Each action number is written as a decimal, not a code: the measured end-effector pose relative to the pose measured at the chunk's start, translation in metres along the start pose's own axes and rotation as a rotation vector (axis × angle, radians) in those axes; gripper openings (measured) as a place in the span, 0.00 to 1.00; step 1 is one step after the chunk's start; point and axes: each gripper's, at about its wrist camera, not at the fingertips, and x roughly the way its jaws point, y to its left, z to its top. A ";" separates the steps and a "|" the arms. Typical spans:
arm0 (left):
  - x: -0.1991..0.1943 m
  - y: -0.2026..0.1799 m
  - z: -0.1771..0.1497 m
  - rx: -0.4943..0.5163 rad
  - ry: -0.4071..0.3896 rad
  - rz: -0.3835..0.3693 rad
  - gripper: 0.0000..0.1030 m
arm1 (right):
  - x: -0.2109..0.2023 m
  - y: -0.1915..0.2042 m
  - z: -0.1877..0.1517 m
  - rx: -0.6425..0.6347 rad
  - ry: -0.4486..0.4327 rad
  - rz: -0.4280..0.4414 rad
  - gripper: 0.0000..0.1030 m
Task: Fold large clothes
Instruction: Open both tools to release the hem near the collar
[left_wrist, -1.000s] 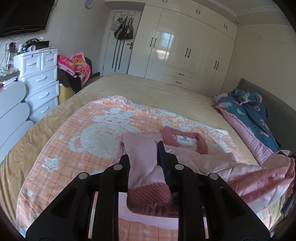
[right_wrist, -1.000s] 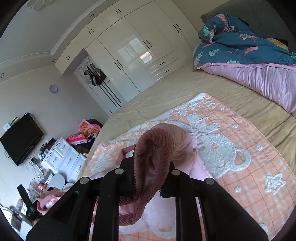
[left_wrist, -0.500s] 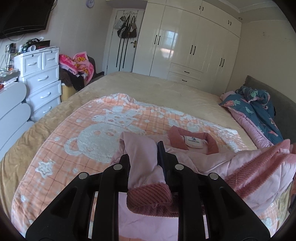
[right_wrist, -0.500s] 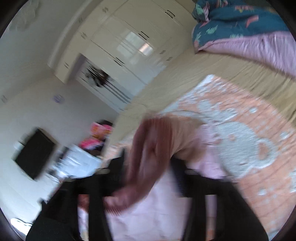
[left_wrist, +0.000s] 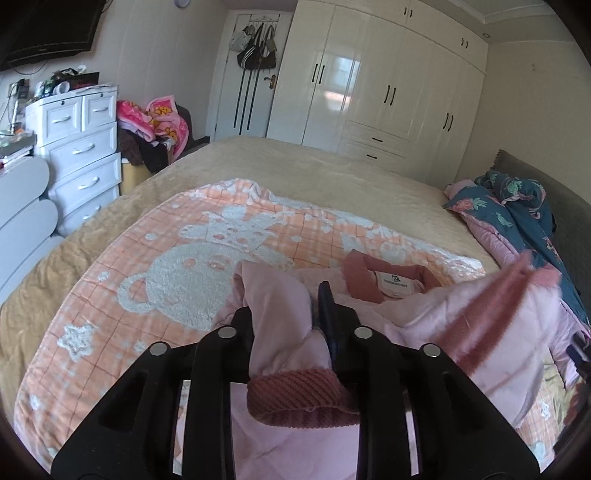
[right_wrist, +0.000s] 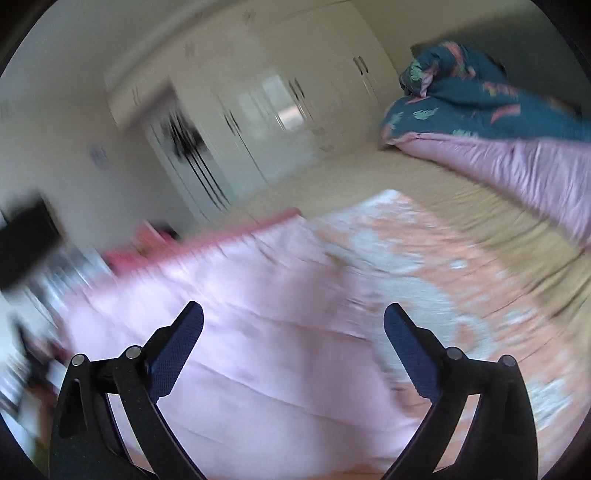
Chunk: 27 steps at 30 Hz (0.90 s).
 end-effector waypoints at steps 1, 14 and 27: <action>0.001 -0.001 -0.001 0.006 0.005 0.002 0.22 | 0.012 0.001 -0.005 -0.014 0.042 0.001 0.95; -0.018 -0.021 0.001 0.062 -0.050 -0.030 0.79 | 0.024 0.001 -0.017 -0.022 0.107 -0.022 0.95; -0.032 -0.030 -0.002 0.131 -0.056 0.011 0.91 | 0.001 0.006 -0.005 -0.034 0.033 -0.032 0.95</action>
